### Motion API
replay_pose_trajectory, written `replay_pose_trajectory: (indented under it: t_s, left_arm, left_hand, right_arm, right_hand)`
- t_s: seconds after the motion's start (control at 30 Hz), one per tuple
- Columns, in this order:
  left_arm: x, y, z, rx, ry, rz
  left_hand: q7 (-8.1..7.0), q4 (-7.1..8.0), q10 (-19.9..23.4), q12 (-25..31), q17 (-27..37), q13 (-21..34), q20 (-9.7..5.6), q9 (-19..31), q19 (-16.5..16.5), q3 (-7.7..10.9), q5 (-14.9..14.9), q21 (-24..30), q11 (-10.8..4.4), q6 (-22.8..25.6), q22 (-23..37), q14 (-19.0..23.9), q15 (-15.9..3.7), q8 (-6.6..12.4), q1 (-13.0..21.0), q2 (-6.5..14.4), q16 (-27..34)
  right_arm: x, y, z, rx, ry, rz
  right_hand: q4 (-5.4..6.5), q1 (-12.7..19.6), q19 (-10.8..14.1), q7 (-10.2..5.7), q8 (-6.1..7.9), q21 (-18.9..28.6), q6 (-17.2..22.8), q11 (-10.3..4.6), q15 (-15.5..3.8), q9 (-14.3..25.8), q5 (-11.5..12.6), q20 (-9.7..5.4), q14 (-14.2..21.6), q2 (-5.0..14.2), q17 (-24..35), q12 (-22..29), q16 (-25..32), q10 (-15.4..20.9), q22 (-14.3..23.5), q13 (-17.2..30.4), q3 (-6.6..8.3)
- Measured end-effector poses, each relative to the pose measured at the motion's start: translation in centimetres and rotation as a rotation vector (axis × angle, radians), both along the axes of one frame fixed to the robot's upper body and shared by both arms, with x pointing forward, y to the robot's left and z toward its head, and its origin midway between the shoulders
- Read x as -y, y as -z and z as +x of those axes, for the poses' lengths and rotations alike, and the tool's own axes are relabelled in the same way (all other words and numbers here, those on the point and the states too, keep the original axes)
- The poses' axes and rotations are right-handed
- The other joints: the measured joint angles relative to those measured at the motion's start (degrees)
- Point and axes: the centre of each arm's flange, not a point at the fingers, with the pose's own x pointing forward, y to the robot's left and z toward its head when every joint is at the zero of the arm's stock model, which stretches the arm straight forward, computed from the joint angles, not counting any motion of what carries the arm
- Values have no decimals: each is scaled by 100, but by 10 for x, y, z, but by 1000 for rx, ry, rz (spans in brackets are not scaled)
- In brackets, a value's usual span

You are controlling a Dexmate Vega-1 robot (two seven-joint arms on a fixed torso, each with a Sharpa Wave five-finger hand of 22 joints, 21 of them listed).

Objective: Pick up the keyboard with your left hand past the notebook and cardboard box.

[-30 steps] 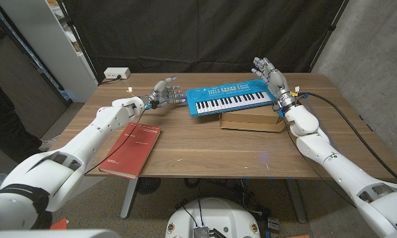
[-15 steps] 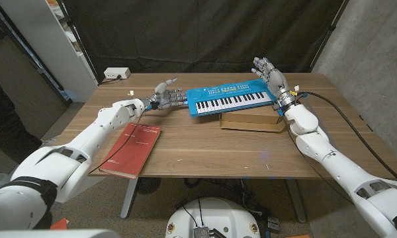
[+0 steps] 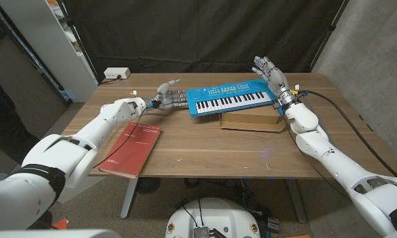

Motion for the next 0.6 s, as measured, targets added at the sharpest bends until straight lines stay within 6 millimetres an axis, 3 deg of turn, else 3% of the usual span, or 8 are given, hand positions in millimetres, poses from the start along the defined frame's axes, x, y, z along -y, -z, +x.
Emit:
replay_pose_trajectory:
  t_s: [0.2, 0.6]
  left_arm:
    - [3, -3, 6, -25, 25, 17]
    - [6, -4, 15, -41, 23, 80]
  left_hand:
    - [4, 0, 157, 0, 0, 0, 8, 0, 226, 0, 0, -21, 8, 128, 0, 174, 49, 0, 105, -61, 0]
    - [55, -50, 556, 0, 0, 0, -262, -1, 650, -1, 0, -43, -24, 444, 0, 580, -116, 0, 492, -146, 1]
  right_arm:
    - [2, -1, 1, 4, 4, 4]
    - [5, -1, 2, 10, 8, 7]
  right_hand:
    - [0, 0, 0, 0, 0, 0, 0, 0, 0, 0, 0, 0, 0, 0, 0, 0, 0, 0, 0, 0, 0]
    - [0, 0, 0, 0, -42, 0, 0, 0, 32, 0, 0, 0, 31, 0, 0, -34, 0, 0, 0, 0, 0]
